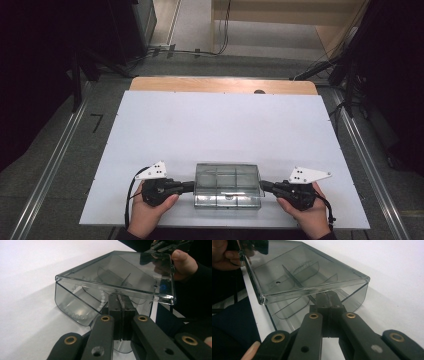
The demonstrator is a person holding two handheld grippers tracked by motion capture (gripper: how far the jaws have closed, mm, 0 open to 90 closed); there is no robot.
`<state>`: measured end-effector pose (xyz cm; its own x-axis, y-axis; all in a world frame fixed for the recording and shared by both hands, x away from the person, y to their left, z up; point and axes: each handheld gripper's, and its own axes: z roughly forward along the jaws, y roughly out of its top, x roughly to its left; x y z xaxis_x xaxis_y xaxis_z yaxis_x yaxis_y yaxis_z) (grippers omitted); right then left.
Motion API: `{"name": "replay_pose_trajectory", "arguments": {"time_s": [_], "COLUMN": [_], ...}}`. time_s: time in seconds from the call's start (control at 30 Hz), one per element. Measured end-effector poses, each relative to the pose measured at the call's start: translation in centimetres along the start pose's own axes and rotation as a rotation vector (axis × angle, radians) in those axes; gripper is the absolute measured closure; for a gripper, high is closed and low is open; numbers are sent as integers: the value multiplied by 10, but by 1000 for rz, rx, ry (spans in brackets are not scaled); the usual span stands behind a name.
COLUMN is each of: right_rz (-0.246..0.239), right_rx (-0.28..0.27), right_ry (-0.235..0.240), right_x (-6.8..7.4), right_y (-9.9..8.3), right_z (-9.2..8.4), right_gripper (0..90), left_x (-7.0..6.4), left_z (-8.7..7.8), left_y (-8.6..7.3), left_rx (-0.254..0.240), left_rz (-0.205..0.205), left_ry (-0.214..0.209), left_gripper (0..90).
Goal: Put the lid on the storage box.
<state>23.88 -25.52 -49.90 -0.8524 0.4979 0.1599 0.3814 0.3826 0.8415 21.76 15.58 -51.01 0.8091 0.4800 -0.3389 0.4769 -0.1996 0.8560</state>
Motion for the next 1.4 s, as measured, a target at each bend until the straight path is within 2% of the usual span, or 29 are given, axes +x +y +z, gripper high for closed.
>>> {"name": "replay_pose_trajectory", "arguments": {"time_s": [0.47,0.77,1.4], "right_rz": [-11,-35,-38], "right_rx": [29,58,87], "right_ry": [4,2,-7], "right_x": [-3,-4,-8], "right_y": [-3,-5,-8], "right_z": [3,6,8], "right_gripper": [876,877,877], "left_x": [5,7,9], "left_z": [1,3,4], "left_y": [-3,-5,-6], "left_rx": [38,78,136], "left_rz": [-6,2,19], "left_ry": [-12,-5,11], "left_gripper": [900,900,900]}}
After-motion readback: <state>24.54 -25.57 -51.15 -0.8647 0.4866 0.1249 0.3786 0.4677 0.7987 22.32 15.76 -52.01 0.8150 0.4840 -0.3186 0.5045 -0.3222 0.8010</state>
